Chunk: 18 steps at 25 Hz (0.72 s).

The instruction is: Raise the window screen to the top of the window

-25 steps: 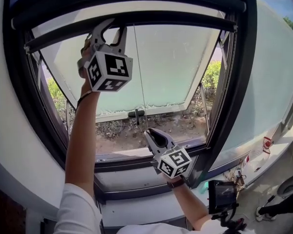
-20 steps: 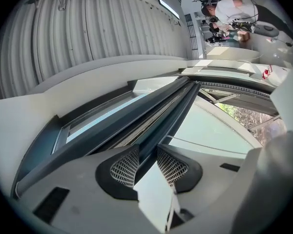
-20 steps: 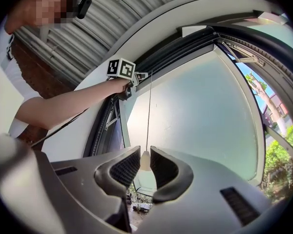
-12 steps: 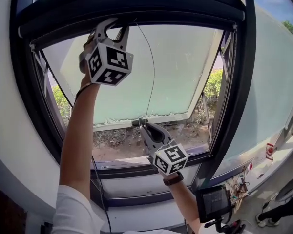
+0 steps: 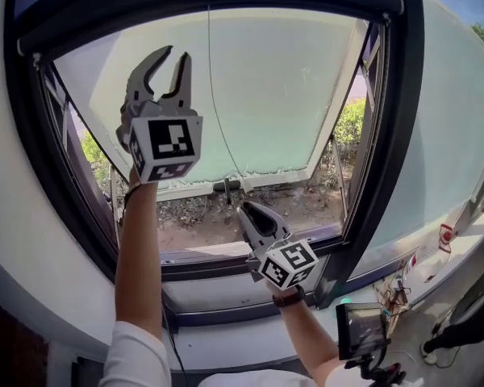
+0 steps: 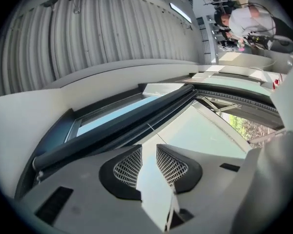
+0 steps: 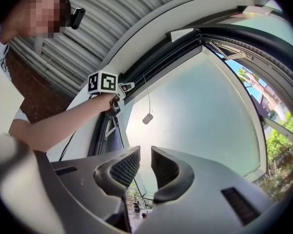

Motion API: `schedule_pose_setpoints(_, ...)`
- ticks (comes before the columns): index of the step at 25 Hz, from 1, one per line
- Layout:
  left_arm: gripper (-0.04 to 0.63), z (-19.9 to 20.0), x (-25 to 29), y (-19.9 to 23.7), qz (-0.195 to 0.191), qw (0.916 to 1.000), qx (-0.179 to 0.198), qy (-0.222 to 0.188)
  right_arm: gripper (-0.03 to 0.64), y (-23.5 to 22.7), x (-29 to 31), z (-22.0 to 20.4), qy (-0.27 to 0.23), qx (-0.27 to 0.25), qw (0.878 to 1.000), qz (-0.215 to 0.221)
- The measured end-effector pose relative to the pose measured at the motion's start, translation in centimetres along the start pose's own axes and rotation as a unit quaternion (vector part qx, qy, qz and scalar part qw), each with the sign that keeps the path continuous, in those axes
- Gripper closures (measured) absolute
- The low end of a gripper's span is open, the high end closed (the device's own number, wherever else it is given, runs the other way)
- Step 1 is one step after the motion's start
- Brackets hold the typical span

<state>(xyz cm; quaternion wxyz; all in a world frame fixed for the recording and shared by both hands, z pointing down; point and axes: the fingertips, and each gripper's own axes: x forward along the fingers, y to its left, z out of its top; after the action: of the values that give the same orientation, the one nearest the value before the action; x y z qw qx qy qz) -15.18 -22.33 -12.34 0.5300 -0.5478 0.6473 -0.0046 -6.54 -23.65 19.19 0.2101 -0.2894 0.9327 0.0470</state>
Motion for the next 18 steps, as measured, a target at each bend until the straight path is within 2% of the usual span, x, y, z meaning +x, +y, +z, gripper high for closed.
schedule_pose_setpoints(2,0.505,-1.4,-3.0,-2.2,-0.003,0.9988,-0.044,0.023,0.552,-0.3,-1.5,-0.7,0.002,0.026,1.0,0.0)
schedule_pose_setpoints(4,0.505,-3.5,-6.5,-5.5,-0.018,0.9939,-0.094,0.055,0.552,-0.8,-3.2,-1.9,0.011,0.045,0.999,-0.007)
schedule_pose_setpoints(7,0.505,-7.5,-12.7,-11.5,-0.033,0.9782,-0.171,0.114,0.552,-1.7,-5.7,-4.4,0.043,0.038,0.998,-0.022)
schedule_pose_setpoints(9,0.505,-10.2,-17.8,-16.0,-0.045,0.9601,-0.215,0.172,0.552,-1.9,-7.7,-6.6,0.076,0.023,0.996,-0.033)
schedule_pose_setpoints(12,0.505,-12.6,-25.3,-22.5,-0.058,0.9276,-0.275,0.246,0.552,-2.5,-10.4,-9.7,0.117,0.014,0.992,-0.046)
schedule_pose_setpoints(14,0.505,-13.6,-29.7,-26.3,-0.067,0.9078,-0.303,0.282,0.552,-2.7,-11.9,-11.8,0.139,0.023,0.989,-0.049)
schedule_pose_setpoints(16,0.509,-14.3,-33.9,-29.7,-0.094,0.8847,-0.319,0.327,0.552,-2.0,-13.4,-14.0,0.171,0.022,0.984,-0.048)
schedule_pose_setpoints(18,0.595,-14.2,-37.0,-31.0,-0.111,0.8664,-0.33,0.358,0.554,-0.4,-14.6,-15.6,0.21,-0.028,0.977,-0.041)
